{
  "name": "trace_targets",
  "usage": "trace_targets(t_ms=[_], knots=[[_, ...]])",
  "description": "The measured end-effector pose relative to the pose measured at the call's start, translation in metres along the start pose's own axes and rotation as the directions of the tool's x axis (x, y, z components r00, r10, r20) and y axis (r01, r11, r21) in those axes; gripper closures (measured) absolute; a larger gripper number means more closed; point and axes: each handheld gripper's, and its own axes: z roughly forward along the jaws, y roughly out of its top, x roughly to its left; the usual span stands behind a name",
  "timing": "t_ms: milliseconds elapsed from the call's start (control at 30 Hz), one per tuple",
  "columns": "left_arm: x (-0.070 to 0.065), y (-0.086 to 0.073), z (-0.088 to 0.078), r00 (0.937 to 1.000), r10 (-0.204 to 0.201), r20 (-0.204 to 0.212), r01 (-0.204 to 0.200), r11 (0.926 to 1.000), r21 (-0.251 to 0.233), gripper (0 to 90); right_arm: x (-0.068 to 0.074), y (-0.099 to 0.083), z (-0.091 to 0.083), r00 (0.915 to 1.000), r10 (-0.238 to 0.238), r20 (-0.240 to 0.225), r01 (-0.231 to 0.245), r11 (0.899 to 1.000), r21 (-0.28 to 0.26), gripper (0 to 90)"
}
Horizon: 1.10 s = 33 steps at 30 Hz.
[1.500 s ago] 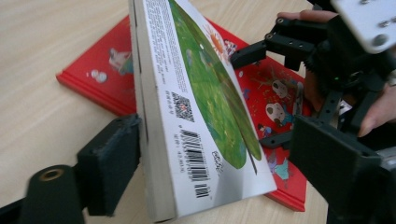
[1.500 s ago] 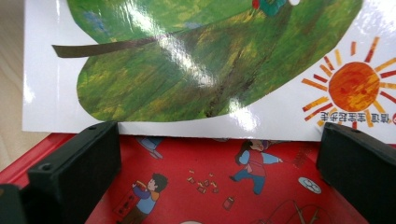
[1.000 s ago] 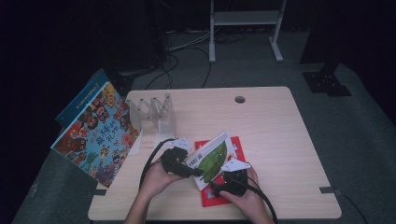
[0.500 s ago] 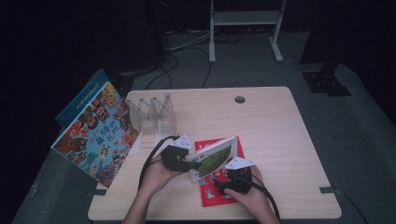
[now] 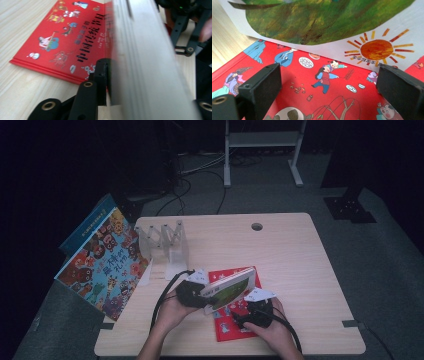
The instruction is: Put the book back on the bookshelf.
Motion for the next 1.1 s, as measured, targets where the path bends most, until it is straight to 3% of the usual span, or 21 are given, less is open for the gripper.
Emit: trace_targets(t_ms=[400,767,1100], knots=[[0.001,0.001,-0.007,0.9995,-0.013,-0.030,0.012,0.9995,-0.029,75.3,0.000,-0.001,0.000,1.0000,0.000,0.001,0.000,1.000,-0.006,5.5],[0.006,-0.008,-0.043,0.9972,-0.053,-0.053,0.049,0.9961,-0.074,75.5,0.000,-0.001,0.000,1.0000,-0.003,0.001,0.003,1.000,-0.007,5.5],[0.013,-0.028,-0.078,0.9907,-0.117,-0.071,0.108,0.9873,-0.117,75.5,0.000,-0.001,0.000,1.0000,-0.003,0.001,0.003,1.000,-0.007,5.5]])
